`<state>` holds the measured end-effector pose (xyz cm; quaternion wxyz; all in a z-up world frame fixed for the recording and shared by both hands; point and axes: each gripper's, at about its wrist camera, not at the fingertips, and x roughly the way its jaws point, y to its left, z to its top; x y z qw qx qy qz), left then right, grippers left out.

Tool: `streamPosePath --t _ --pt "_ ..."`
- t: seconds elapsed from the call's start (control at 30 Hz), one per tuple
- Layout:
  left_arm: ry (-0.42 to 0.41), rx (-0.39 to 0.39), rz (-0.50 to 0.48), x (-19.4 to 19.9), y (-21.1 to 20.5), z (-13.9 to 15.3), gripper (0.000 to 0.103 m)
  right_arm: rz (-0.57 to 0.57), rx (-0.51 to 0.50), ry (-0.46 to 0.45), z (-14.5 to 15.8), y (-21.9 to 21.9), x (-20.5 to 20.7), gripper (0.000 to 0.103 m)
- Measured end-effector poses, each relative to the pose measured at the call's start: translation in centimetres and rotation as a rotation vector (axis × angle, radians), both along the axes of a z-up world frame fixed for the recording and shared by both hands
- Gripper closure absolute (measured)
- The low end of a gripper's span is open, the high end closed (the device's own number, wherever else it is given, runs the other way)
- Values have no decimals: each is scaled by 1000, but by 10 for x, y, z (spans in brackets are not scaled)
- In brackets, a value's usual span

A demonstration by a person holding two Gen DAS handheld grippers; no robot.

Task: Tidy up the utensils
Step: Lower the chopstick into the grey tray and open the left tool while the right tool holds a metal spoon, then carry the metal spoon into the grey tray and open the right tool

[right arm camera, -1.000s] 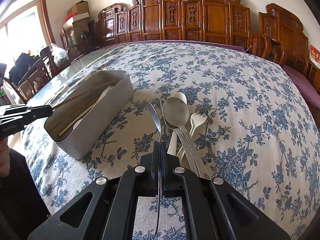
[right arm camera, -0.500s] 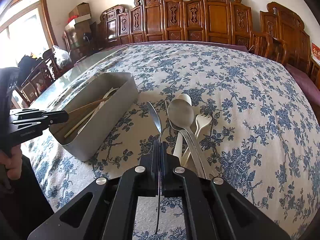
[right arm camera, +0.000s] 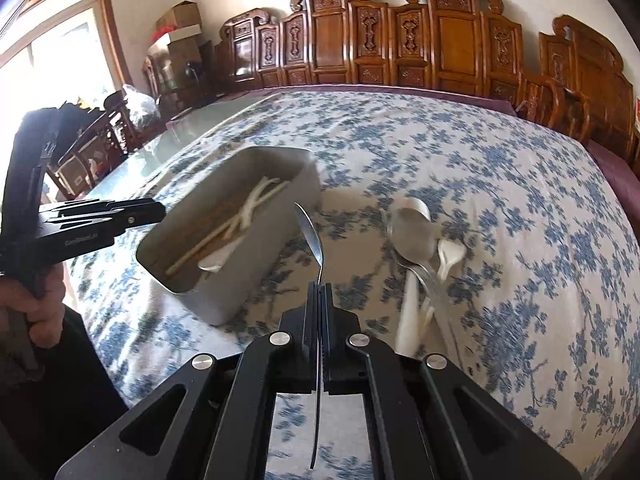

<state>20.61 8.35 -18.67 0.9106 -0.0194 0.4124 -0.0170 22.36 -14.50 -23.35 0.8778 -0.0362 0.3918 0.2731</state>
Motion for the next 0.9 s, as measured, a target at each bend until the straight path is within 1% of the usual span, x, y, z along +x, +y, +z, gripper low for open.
streamPosePath --t 0.23,0.43,0.5,0.77,0.9 --pt "-29 4 15 -5 8 8 84 28 40 -5 16 33 6 101" --pt "-48 7 33 -9 17 15 84 51 73 -8 32 66 18 101" --pt "-57 6 40 -10 21 18 79 55 82 -2 35 76 24 101" --pt "-91 -17 71 -17 41 28 79 46 94 36 35 108 51 101" --pt "-88 -24 85 -17 48 28 79 38 81 42 34 124 63 101"
